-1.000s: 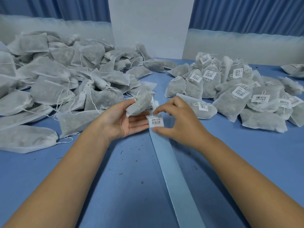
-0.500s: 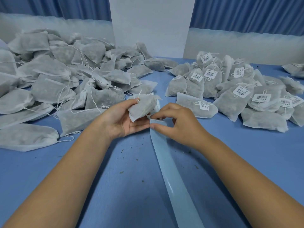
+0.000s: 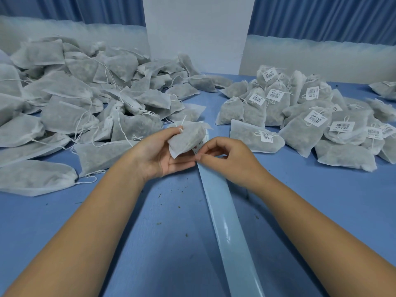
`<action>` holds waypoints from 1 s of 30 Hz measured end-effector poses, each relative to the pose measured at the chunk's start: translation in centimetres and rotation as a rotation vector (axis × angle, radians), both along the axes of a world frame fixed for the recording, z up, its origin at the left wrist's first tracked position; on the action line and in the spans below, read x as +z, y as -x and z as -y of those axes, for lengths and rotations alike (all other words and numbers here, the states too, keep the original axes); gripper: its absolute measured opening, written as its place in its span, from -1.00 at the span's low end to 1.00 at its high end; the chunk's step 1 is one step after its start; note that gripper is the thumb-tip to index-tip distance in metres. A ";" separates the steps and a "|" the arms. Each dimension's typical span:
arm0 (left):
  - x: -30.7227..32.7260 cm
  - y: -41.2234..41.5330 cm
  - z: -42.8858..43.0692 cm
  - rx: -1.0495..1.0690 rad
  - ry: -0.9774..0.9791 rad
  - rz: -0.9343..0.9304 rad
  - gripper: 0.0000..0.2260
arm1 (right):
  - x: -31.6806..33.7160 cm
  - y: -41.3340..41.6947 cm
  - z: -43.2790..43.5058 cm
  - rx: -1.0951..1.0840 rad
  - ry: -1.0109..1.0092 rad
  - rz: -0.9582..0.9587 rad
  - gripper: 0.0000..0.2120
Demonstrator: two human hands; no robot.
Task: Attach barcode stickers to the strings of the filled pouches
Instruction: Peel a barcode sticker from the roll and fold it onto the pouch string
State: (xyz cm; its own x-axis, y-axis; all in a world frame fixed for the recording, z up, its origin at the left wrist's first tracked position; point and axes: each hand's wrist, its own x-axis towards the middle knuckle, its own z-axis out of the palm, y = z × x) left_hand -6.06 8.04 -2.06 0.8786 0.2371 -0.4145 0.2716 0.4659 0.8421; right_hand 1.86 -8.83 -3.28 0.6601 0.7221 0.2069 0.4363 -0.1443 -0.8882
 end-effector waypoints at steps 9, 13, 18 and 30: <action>-0.3 -0.2 -0.2 -0.028 -0.001 0.005 -0.63 | 0.2 0.0 -0.1 -0.074 0.035 -0.192 -0.95; -0.4 -0.2 -0.3 -0.044 0.009 0.002 -0.68 | 0.4 0.0 -0.1 -0.110 0.081 -0.360 -0.92; -0.6 -0.3 -0.3 -0.052 -0.011 0.008 -0.71 | 0.8 0.0 -0.4 -0.169 0.021 -0.604 -0.86; -0.8 -0.6 -0.8 -0.063 -0.023 0.071 -0.72 | 0.6 -0.4 -0.4 -0.237 -0.003 -0.553 -0.96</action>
State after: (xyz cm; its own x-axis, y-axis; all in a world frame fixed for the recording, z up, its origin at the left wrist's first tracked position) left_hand -5.45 8.82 -2.82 0.9191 0.1893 -0.3457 0.2387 0.4306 0.8704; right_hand 2.22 -8.46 -2.66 0.8135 0.5417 -0.2116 -0.1347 -0.1785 -0.9747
